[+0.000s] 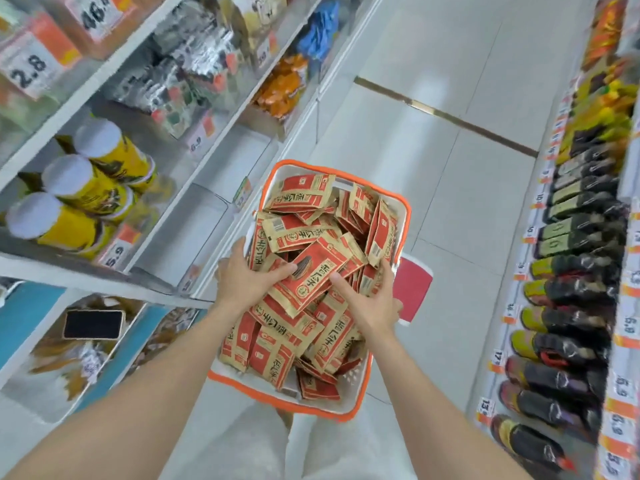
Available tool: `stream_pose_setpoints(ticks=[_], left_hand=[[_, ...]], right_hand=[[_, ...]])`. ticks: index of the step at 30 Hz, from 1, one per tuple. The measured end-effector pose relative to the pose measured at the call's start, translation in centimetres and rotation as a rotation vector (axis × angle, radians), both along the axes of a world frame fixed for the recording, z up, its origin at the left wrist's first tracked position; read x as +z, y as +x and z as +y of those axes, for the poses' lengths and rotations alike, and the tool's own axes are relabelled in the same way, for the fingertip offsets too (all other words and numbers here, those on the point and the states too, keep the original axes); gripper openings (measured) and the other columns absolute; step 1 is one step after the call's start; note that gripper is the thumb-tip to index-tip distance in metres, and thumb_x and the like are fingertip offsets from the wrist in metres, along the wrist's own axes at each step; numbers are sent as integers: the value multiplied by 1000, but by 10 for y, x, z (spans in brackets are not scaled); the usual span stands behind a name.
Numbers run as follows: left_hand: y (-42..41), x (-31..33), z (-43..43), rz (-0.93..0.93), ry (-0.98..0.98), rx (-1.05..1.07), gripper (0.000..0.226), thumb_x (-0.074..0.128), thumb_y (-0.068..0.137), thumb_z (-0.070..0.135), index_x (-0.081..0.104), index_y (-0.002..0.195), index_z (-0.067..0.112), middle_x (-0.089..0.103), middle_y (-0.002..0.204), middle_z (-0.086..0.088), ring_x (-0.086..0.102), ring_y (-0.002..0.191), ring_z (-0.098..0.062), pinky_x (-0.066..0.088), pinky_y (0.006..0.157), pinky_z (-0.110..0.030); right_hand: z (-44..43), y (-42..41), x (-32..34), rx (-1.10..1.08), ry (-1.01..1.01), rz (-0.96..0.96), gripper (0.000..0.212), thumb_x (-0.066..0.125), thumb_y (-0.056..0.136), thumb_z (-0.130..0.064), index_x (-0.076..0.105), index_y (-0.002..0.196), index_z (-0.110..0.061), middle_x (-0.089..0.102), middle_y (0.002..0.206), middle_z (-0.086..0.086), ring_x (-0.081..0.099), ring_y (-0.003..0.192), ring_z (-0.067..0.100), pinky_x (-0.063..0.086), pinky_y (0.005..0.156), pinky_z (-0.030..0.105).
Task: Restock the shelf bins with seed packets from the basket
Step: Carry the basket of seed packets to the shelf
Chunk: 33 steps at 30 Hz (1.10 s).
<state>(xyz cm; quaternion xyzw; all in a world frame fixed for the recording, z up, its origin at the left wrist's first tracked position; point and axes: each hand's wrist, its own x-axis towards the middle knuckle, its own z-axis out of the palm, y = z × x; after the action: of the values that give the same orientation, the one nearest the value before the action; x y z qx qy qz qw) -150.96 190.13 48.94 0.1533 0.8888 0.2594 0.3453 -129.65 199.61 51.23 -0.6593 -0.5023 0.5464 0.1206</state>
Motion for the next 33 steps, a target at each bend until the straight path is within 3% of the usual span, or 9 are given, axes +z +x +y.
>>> stream_pose_setpoints(ticks=[6,11,16,18,21,30,33], left_hand=[[-34,-98,60,17,-50,33,147,76,36,100,26,160,38,46,159,-7,43,147,-34,43,113,-63],[-52,-199,93,22,-72,91,141,77,39,98,27,157,42,47,153,-6,41,146,-31,43,113,-61],[-72,-299,111,-14,-132,39,138,80,48,91,21,162,39,37,156,-11,31,150,-34,33,118,-60],[-85,-338,115,-18,-150,21,139,78,46,95,22,161,40,39,154,-10,32,149,-34,34,117,-60],[-107,-395,120,-16,-159,45,133,78,49,93,25,159,42,41,151,-9,34,148,-34,35,115,-60],[-167,-505,135,-11,-156,0,134,76,49,94,23,161,42,38,158,-8,27,151,-34,29,121,-62],[-185,-529,142,-1,-144,-2,138,73,45,99,25,161,41,40,160,-5,33,151,-32,31,121,-62]], right_hand=[[65,-32,-106,41,-77,-37,124,82,49,-90,17,151,-60,43,150,8,24,149,31,31,118,59],[89,-56,-217,33,-92,-51,113,83,46,-90,22,137,-66,54,139,4,45,140,32,43,115,58],[103,-77,-312,26,-113,11,103,92,61,-69,26,139,-53,60,136,-5,61,124,16,51,107,43],[108,-87,-351,26,-129,0,106,91,60,-73,24,140,-55,64,132,-10,65,119,15,52,107,46],[111,-106,-410,51,-122,-76,110,85,51,-86,20,137,-63,66,125,-15,66,118,21,50,108,52],[119,-157,-518,47,-235,-102,115,87,41,-87,20,133,-66,56,135,5,59,124,32,50,109,55],[119,-171,-535,43,-224,-136,111,89,46,-84,21,132,-67,41,139,12,48,130,34,48,111,54]])
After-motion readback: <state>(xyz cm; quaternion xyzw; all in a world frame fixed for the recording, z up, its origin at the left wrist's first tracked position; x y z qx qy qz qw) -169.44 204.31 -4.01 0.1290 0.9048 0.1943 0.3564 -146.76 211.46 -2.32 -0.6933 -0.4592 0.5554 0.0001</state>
